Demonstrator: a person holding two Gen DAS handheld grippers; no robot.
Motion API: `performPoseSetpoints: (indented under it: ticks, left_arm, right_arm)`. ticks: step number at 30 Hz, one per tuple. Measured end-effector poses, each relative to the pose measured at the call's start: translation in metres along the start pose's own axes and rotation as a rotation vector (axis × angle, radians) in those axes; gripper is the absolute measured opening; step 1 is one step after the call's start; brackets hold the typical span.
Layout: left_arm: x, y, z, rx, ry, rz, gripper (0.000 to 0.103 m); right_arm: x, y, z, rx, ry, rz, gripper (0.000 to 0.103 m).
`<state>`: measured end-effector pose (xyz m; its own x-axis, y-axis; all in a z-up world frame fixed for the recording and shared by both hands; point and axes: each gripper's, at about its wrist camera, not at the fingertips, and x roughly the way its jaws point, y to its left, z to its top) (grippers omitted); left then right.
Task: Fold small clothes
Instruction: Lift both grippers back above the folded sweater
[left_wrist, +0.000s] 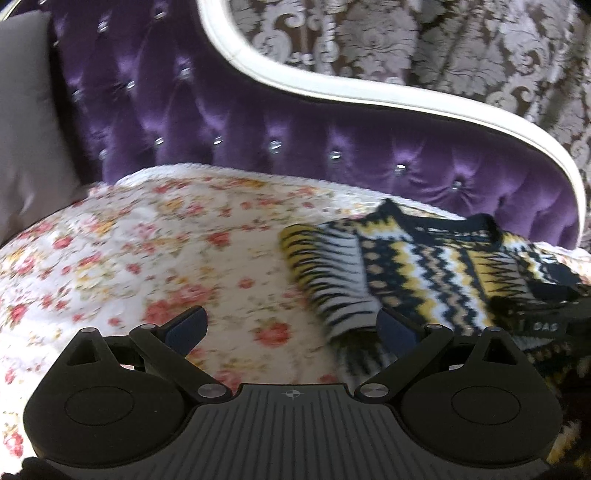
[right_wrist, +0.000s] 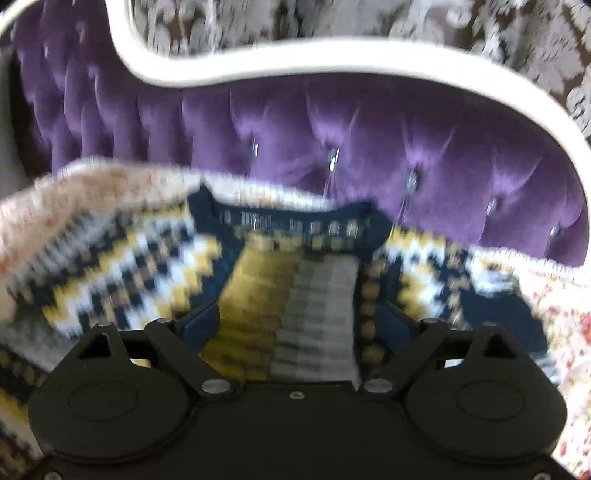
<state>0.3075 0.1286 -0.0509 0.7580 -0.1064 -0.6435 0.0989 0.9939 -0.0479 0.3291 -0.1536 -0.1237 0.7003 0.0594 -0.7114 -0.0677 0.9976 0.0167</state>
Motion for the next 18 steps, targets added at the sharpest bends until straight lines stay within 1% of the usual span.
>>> performPoseSetpoints:
  ticks: [1, 5, 11, 13, 16, 18]
  left_arm:
    - [0.001, -0.006, 0.000, 0.010, -0.006, -0.006, 0.099]
    - [0.005, -0.030, 0.002, 0.044, -0.028, -0.036, 0.100]
    - [0.016, -0.070, -0.002, 0.146, -0.030, -0.051, 0.100]
    - [0.022, -0.077, -0.007, 0.176, -0.009, -0.041, 0.100]
    - [0.036, -0.082, -0.014, 0.219, 0.039, 0.006, 0.100]
    - [0.040, -0.082, -0.019, 0.245, 0.053, 0.043, 0.100]
  right_arm:
    - [-0.001, -0.001, -0.005, 0.019, -0.027, -0.002, 0.097]
    - [-0.001, -0.008, -0.005, 0.043, -0.020, -0.001, 0.102]
    - [0.003, -0.010, -0.004, 0.056, -0.016, 0.014, 0.102]
    - [0.003, -0.011, -0.005, 0.059, -0.020, 0.015, 0.102]
    - [0.003, -0.010, -0.006, 0.059, -0.025, 0.014, 0.102]
    - [0.003, -0.009, -0.006, 0.060, -0.026, 0.013, 0.102]
